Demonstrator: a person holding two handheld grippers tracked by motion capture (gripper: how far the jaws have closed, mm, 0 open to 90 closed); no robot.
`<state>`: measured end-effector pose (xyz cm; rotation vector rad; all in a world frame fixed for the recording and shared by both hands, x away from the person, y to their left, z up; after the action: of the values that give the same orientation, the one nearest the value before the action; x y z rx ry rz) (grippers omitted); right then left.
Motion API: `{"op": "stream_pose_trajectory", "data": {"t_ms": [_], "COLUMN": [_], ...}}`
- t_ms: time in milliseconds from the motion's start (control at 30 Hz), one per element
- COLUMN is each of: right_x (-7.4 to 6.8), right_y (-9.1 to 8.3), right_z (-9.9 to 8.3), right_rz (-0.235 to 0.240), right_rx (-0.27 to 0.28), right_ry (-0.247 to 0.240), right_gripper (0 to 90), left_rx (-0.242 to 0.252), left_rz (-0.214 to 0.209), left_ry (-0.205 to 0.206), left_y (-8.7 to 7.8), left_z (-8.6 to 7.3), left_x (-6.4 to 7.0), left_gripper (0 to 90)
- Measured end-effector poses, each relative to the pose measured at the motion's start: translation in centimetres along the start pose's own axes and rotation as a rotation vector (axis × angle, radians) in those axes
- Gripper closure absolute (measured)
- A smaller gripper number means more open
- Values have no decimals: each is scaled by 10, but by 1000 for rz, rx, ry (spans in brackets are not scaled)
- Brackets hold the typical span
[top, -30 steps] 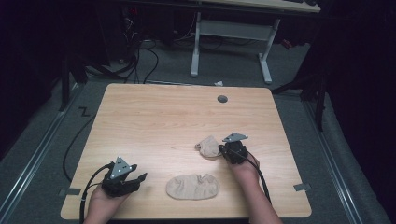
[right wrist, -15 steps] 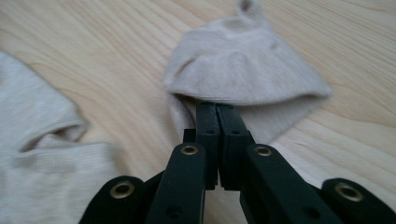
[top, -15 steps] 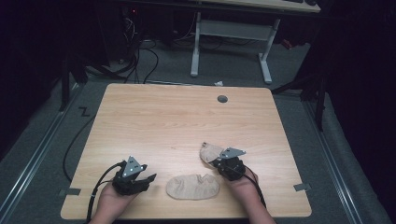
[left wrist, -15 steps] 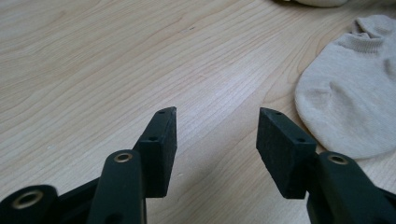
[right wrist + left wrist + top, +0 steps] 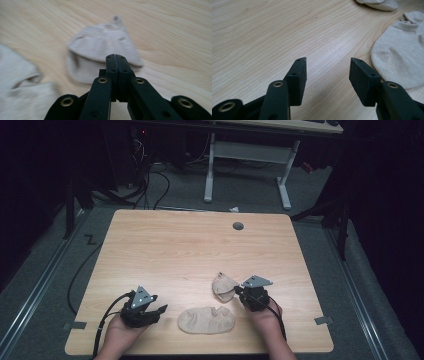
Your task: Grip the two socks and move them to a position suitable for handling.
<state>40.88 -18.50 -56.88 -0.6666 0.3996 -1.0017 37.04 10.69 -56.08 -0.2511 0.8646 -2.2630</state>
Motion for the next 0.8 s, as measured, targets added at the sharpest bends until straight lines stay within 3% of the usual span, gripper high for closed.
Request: {"op": "stream_pose_trajectory", "data": {"t_ms": [133, 200, 400, 467, 533, 567, 633, 667, 800], "right_x": [6, 4, -14, -18, -29, -40, -44, -52, -54], "right_y": [8, 12, 17, 18, 20, 24, 26, 27, 21], "right_z": [-4, -8, -11, -11, -9, -6, -5, -1, 9], "right_rz": [-13, -12, 5, 15, 34, 66, 73, 97, 102], "right_rx": [-39, -65, -88, -88, -86, -82, -82, -78, -38], "right_ry": [18, 0, -55, -61, -83, -91, -99, -107, -95], "right_gripper": [900, 900, 899, 899, 899, 898, 898, 896, 868], "left_rx": [1, -1, 3, 4, 5, 4, 5, 7, 5], "left_rz": [-2, -1, -5, -5, -5, -5, -4, -3, 0], "left_ry": [7, 4, -9, -4, -5, -7, -9, -9, -10], "left_y": [-2, -2, -4, -5, -5, -5, -5, -5, -6], "left_z": [0, -1, -1, -1, -1, -1, -1, -1, -2], "left_x": [2, 1, 1, 2, 2, 2, 2, 2, 0], "left_gripper": [484, 484, 485, 485, 485, 484, 484, 484, 484]}}
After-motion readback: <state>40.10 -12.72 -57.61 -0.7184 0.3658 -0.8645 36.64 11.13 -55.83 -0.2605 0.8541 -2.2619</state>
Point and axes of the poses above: each handheld gripper's, and its own axes: y roughly forward along the jaws, z roughly out of its top, x roughly to its right, the point moved 9 cm from there along y, roughly forward along the jaws, and after that the axes turned 5 degrees about y, right-handed, at the moved point
